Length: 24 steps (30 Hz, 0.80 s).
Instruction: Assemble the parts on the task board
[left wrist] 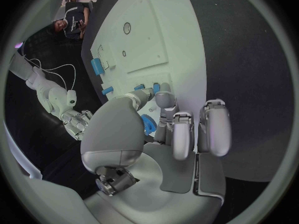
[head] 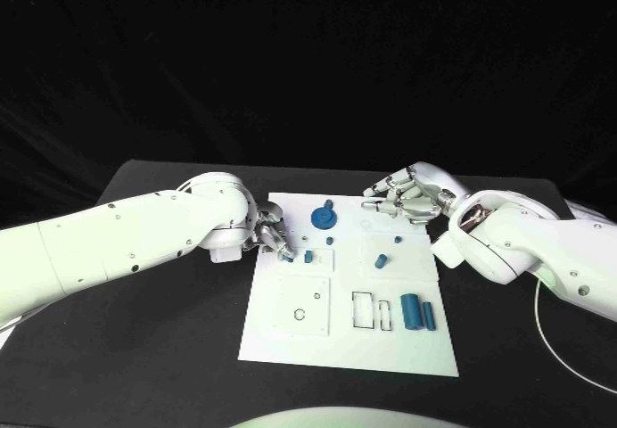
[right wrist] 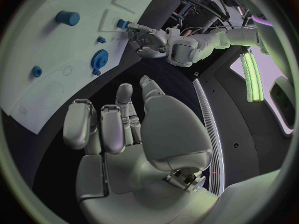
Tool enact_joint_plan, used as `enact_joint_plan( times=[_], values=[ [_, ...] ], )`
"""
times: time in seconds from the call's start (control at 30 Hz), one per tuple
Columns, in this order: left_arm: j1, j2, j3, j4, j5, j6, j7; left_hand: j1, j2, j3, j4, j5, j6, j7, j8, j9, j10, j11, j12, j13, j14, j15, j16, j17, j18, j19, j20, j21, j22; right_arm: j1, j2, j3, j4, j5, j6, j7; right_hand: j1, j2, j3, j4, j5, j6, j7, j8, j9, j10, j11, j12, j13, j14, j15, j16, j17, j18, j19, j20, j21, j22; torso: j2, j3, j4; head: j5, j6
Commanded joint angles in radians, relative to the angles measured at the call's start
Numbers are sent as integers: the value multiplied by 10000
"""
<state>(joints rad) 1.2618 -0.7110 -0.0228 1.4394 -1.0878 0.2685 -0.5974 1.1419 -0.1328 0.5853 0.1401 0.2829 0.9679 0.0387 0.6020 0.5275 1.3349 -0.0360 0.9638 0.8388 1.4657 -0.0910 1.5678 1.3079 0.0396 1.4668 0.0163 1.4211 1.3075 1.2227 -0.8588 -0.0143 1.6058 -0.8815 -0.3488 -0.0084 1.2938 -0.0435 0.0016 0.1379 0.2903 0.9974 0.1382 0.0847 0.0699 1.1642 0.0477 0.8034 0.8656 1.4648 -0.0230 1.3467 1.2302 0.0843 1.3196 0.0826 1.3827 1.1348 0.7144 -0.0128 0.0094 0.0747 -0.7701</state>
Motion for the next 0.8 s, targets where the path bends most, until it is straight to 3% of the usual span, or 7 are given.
enact_joint_plan(
  times=[0.03,0.27,0.43,0.57,0.8],
  values=[
    [-49,100,-44,-36,-44,367,-217,-125,94,1362,-1278,29,118,-38,19,-32,65,-19,62,18,1051,-18,30,2629,-21,575,-7,15,1447,-8,9,0,12,-45,141,38,65,43,-61,6,38,71,-17,62,4,-58,23,-15,-9,410,-15,-56,-12,72,-58,24,-67,-10,-5,6,-6,7,-4],
    [-49,272,-79,-196,-49,630,-315,-790,182,686,-860,-21,269,-116,-15,-163,122,-66,119,76,1051,-46,30,2629,-24,578,-18,20,1471,-8,6,0,16,-45,144,37,84,55,-90,13,84,75,-15,66,4,-66,25,-11,-19,409,-14,-66,-20,75,-67,23,-78,-28,-2,2,-11,3,-8],
    [-49,358,-92,-276,-50,603,-323,-1518,68,-487,-305,-86,458,-132,-91,-325,137,-71,173,135,1051,-49,30,2629,-36,592,-27,55,1516,-8,3,0,19,-45,141,42,84,55,-90,13,84,75,-15,66,4,-66,25,-11,-19,409,-14,-66,-20,75,-67,23,-78,-28,-1,1,-6,-11,-9],
    [-49,401,-93,-333,-50,586,-332,-1426,239,-924,-244,-49,515,-157,-175,-441,128,-89,186,162,1051,-71,30,2629,-35,594,-46,52,1526,-8,-2,0,22,-45,145,41,84,55,-90,13,84,75,-15,66,4,-66,25,-11,-19,409,-14,-66,-20,75,-67,23,-78,-28,2,2,-7,-15,-19],
    [-49,474,-87,-419,-50,557,-340,-1468,286,-1581,-30,-40,597,-145,-285,-601,117,-81,191,188,1051,-68,30,2629,-30,588,-48,21,1521,-8,-2,0,22,-43,165,29,68,60,-110,31,89,78,-13,68,5,-73,28,-19,-33,408,-13,-72,-27,77,-73,23,-84,-40,-1,-5,-1,-21,-26]
  ],
)
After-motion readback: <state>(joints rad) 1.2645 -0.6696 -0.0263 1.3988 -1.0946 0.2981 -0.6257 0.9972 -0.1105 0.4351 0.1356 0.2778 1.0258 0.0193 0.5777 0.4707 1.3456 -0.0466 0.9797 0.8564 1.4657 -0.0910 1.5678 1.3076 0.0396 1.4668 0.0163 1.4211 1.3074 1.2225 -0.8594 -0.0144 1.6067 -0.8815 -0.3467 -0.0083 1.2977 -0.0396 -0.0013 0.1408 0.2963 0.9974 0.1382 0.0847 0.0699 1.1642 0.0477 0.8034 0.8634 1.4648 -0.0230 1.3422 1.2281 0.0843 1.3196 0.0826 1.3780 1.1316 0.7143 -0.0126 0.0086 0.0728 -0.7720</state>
